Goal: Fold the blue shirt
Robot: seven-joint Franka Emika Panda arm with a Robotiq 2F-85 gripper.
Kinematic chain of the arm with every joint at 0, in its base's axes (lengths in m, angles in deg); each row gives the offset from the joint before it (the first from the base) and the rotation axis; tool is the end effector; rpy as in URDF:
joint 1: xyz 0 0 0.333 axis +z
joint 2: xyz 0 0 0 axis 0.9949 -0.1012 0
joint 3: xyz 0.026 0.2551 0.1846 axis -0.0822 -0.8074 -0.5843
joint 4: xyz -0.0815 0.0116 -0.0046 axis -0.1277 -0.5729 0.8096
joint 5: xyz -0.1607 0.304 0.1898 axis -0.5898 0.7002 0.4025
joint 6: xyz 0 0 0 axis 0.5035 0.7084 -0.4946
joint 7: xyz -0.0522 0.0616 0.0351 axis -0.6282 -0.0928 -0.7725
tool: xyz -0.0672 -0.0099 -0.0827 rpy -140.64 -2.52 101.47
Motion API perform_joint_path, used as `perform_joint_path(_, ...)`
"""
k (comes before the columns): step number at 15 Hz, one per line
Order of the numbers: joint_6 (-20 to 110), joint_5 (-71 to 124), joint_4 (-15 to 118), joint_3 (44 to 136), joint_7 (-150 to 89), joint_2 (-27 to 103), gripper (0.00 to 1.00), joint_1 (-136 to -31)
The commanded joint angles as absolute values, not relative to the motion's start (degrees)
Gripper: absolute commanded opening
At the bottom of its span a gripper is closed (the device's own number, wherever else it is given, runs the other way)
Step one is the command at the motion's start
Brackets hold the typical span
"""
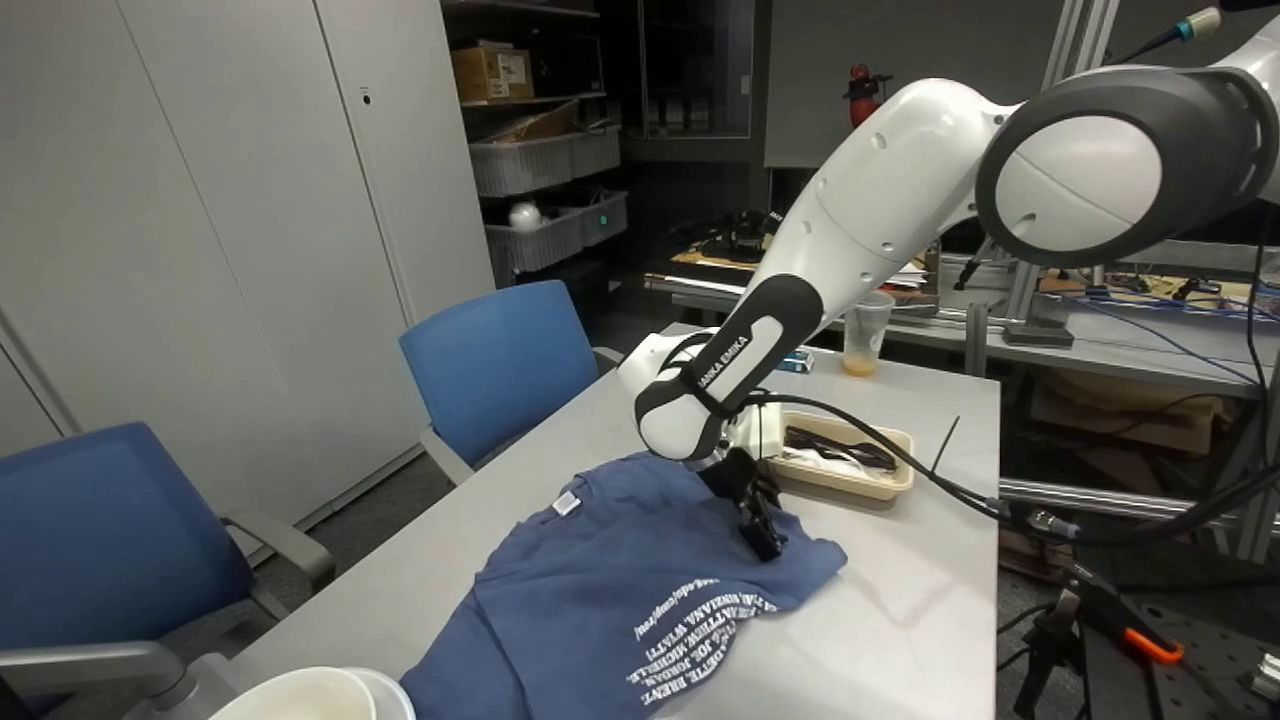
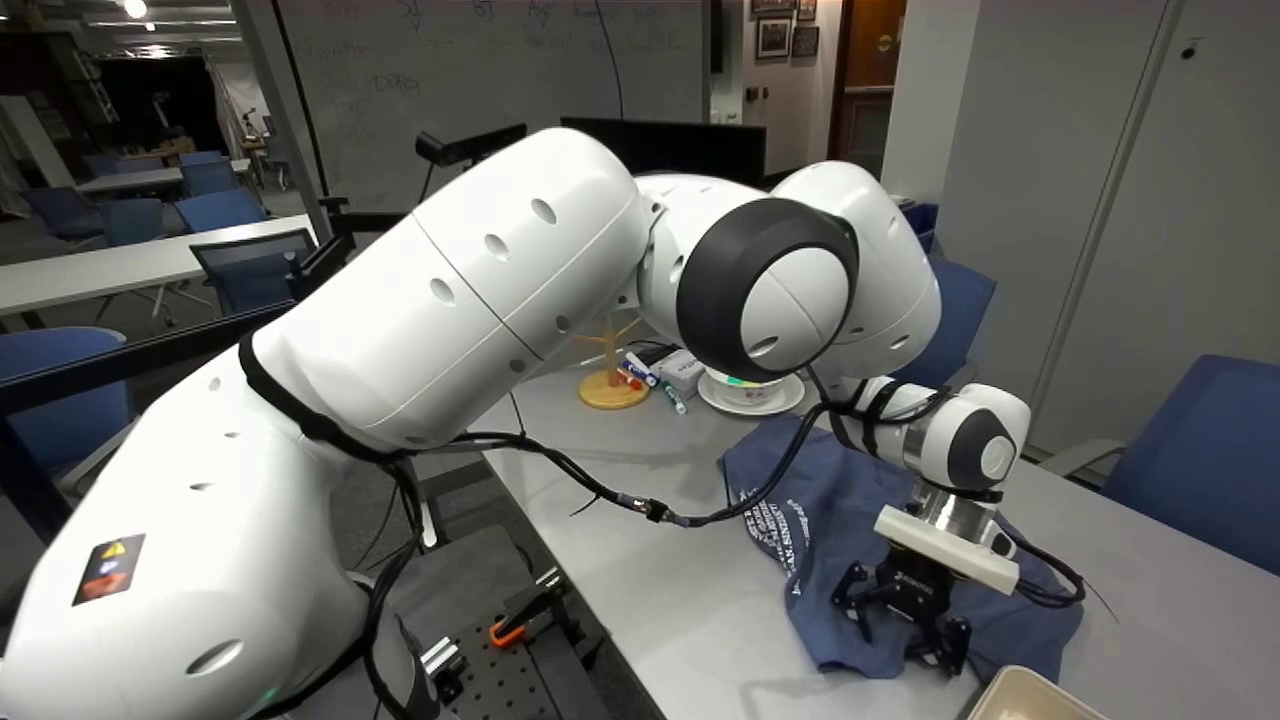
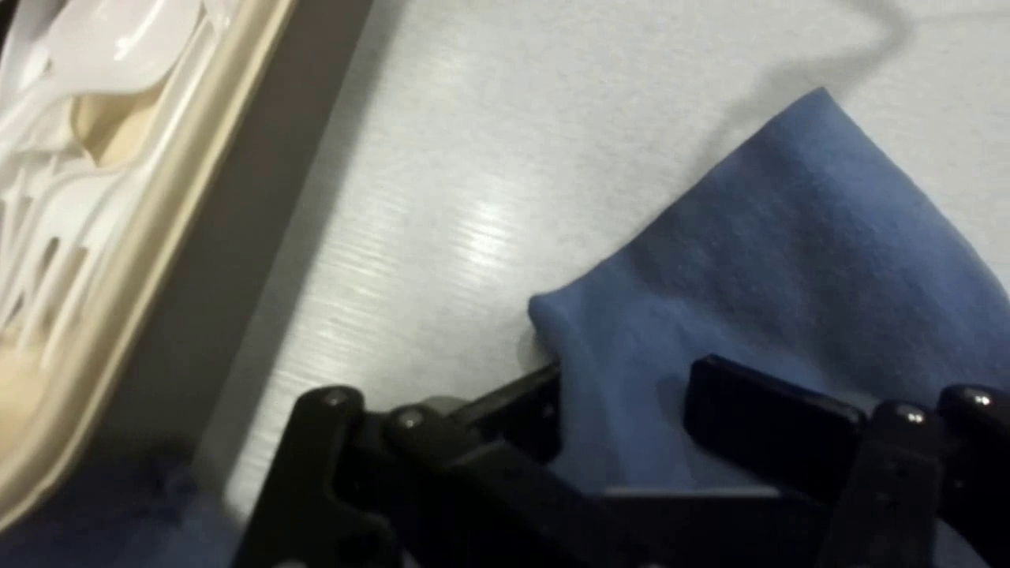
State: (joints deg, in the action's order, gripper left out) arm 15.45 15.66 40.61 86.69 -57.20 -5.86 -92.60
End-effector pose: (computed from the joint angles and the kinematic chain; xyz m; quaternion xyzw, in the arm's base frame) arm 0.6142 -0.1168 0.0306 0.9272 0.1758 -0.3304 0.0170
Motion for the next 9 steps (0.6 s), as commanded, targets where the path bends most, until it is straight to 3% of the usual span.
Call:
perform_joint_path(1,14.9,16.6,39.7,86.3,-57.2,-7.1,0.13,-92.2)
perform_joint_path(2,15.1,16.3,39.6,86.5,-57.2,-7.0,0.07,-92.1)
perform_joint_path(3,15.5,16.1,39.9,86.6,-57.0,-6.9,0.12,-91.9)
perform_joint_path(4,15.6,15.9,39.9,86.8,-56.7,-6.8,0.31,-91.7)
perform_joint_path(6,15.6,15.6,40.0,87.1,-56.3,-6.8,0.4,-91.5)
perform_joint_path(9,16.1,14.8,40.0,87.7,-55.6,-6.7,0.6,-91.2)
